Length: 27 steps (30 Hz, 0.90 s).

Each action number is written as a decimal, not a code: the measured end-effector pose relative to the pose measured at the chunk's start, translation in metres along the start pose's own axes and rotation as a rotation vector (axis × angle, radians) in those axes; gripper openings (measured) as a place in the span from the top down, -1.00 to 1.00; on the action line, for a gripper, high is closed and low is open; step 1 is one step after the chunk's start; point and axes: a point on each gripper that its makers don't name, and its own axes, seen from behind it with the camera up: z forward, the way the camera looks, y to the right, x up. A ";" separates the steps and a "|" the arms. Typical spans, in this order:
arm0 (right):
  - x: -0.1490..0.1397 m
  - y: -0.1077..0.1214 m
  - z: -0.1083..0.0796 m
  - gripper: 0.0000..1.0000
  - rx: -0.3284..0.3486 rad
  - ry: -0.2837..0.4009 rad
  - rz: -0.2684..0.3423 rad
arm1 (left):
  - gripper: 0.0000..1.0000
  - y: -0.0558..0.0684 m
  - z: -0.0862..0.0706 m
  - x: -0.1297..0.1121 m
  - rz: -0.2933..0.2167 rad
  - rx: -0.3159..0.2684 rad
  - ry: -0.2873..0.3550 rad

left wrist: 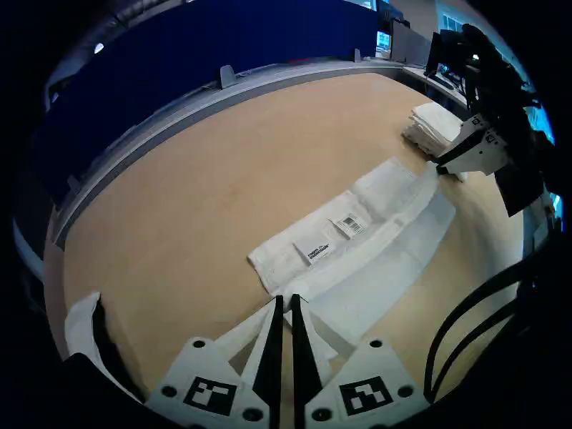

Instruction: Fold towel

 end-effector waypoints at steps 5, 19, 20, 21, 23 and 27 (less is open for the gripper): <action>0.002 0.005 0.011 0.69 -0.009 -0.007 0.019 | 0.77 -0.006 0.010 -0.001 -0.002 0.011 -0.017; 0.002 0.015 0.015 -0.21 -0.054 0.006 0.003 | 0.04 -0.010 0.015 0.003 -0.003 0.029 -0.002; 0.003 0.016 0.015 -0.26 -0.057 0.010 0.003 | -0.07 -0.010 0.014 0.003 -0.006 0.030 0.001; 0.004 0.016 0.015 -0.30 -0.058 0.012 0.004 | -0.19 -0.010 0.014 0.004 -0.009 0.030 0.003; 0.005 0.017 0.015 -0.44 -0.061 0.016 0.006 | -0.40 -0.010 0.013 0.005 -0.013 0.029 0.006; 0.006 0.018 0.013 -0.57 -0.063 0.022 0.009 | -0.50 -0.011 0.013 0.005 -0.011 0.034 0.007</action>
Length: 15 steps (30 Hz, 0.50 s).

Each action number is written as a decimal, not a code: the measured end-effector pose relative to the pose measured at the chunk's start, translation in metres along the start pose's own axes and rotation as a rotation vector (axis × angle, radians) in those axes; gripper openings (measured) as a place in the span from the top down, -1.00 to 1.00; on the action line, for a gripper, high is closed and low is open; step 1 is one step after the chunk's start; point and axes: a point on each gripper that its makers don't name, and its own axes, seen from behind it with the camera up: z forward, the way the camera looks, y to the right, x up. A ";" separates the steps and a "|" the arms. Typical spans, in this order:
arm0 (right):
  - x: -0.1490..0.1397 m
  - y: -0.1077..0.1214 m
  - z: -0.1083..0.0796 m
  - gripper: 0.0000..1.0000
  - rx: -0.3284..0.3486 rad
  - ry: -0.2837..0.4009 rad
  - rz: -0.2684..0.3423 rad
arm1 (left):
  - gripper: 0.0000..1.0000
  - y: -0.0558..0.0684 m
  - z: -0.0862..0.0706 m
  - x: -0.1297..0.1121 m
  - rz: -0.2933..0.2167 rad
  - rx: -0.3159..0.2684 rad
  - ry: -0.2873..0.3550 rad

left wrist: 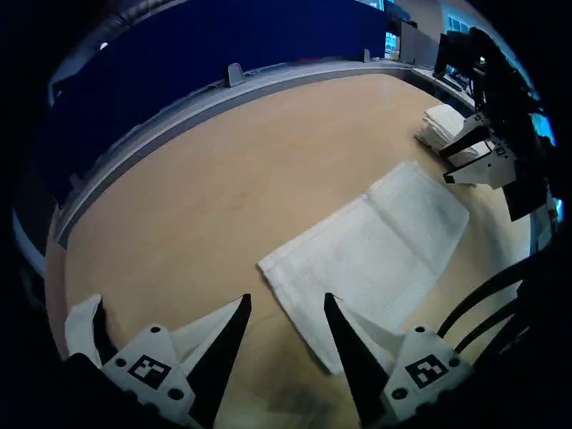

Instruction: Fold towel

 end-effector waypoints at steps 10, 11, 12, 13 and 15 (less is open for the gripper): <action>-0.002 0.000 -0.006 -0.66 0.000 0.000 -0.004 | -0.52 -0.002 -0.006 0.000 -0.011 0.007 0.002; -0.003 0.000 -0.007 -0.67 0.000 0.000 -0.005 | -0.52 -0.003 -0.007 0.000 -0.014 0.009 0.003; -0.003 -0.001 -0.008 -0.67 0.001 0.000 -0.006 | -0.52 -0.004 -0.009 -0.001 -0.020 0.014 0.004; -0.004 -0.002 -0.010 -0.67 0.002 0.000 -0.008 | -0.52 -0.004 -0.010 -0.002 -0.025 0.019 0.006; -0.006 -0.004 -0.012 -0.67 0.005 0.001 -0.012 | -0.52 -0.006 -0.015 -0.006 -0.039 0.032 0.011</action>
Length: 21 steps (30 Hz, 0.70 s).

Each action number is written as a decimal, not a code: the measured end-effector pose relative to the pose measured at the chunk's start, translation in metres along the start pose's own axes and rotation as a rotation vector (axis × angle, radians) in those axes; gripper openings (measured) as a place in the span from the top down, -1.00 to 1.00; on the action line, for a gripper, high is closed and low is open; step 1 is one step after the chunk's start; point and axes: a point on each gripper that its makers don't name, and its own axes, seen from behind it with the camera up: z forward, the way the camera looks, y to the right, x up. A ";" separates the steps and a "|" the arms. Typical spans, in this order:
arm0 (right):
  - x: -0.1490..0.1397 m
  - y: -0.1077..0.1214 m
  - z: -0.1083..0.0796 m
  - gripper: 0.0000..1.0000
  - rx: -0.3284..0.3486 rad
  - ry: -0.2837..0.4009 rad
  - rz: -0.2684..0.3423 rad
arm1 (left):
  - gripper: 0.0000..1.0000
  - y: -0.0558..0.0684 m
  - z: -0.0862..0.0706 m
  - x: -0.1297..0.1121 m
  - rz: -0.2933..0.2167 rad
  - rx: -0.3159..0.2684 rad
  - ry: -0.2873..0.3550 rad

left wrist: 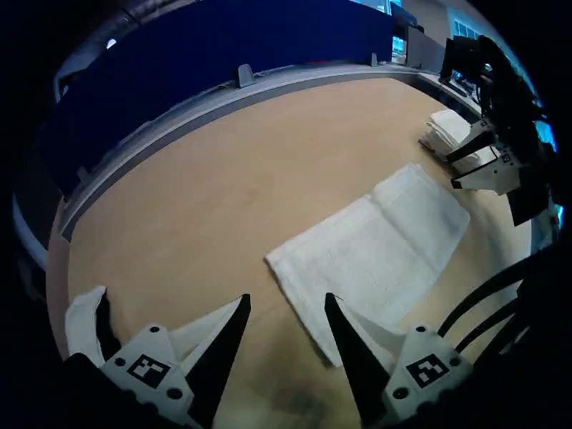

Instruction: Fold towel

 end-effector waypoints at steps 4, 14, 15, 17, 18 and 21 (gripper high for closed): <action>-0.005 -0.005 -0.005 -0.73 0.009 -0.003 -0.015 | -0.58 -0.006 -0.013 -0.010 -0.040 0.038 0.011; -0.019 -0.016 -0.013 -0.90 0.034 -0.025 -0.047 | -0.75 -0.015 -0.057 -0.048 -0.159 0.128 0.030; -0.020 -0.018 -0.014 -0.90 0.036 -0.025 -0.052 | -0.75 -0.016 -0.063 -0.052 -0.174 0.138 0.033; -0.021 -0.020 -0.015 -0.95 0.040 -0.025 -0.060 | -0.76 -0.017 -0.073 -0.060 -0.202 0.156 0.037; -0.022 -0.022 -0.016 -0.97 0.044 -0.024 -0.066 | -0.76 -0.017 -0.079 -0.065 -0.217 0.164 0.041; -0.024 -0.028 -0.018 -1.00 0.054 -0.022 -0.084 | -0.76 -0.016 -0.096 -0.076 -0.259 0.185 0.054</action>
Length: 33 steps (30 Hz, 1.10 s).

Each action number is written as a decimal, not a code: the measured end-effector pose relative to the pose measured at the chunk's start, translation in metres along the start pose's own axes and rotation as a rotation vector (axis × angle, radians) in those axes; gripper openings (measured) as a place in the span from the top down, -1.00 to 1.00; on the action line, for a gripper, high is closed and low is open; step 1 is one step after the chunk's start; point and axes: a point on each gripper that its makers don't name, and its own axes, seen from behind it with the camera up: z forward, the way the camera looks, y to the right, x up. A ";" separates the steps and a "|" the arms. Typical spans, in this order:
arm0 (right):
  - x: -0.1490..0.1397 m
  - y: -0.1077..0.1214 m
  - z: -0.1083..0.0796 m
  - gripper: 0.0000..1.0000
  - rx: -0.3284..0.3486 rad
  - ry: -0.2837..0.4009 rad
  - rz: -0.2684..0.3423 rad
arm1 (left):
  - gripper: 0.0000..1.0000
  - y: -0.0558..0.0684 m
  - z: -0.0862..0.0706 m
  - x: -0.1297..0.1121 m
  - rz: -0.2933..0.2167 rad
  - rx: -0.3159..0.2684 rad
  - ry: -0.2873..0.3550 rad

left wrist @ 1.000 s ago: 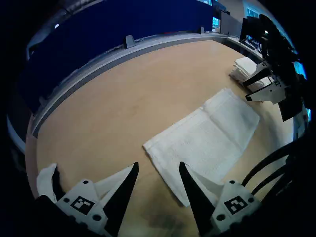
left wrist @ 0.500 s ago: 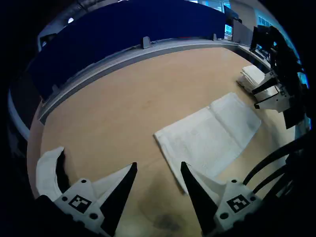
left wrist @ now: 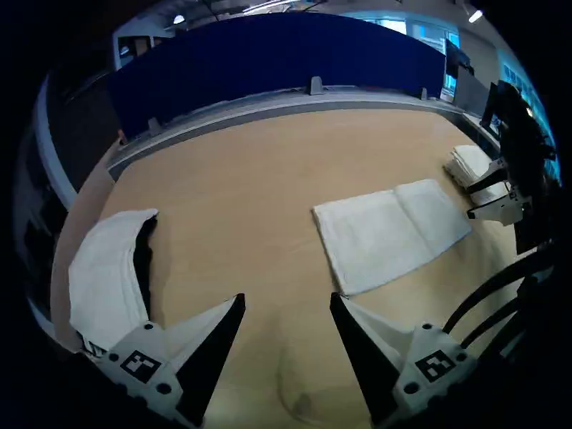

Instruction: Fold towel

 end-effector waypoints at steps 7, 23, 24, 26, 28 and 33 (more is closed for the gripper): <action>-0.009 -0.010 0.000 -1.00 0.014 -0.016 -0.039 | -0.76 -0.014 -0.032 -0.028 -0.078 0.070 0.009; -0.029 -0.014 0.000 -1.00 0.014 -0.064 -0.084 | -0.76 -0.026 -0.061 -0.061 -0.174 0.114 0.013; -0.031 -0.014 0.000 -1.00 0.013 -0.067 -0.085 | -0.76 -0.027 -0.062 -0.062 -0.174 0.115 0.013; -0.034 -0.014 0.001 -1.00 0.011 -0.071 -0.088 | -0.76 -0.029 -0.062 -0.063 -0.174 0.116 0.012; -0.038 -0.014 0.003 -0.98 0.010 -0.078 -0.091 | -0.76 -0.029 -0.063 -0.064 -0.174 0.117 0.012; -0.048 -0.014 0.009 -0.54 0.004 -0.096 -0.098 | -0.76 -0.030 -0.066 -0.067 -0.177 0.114 0.012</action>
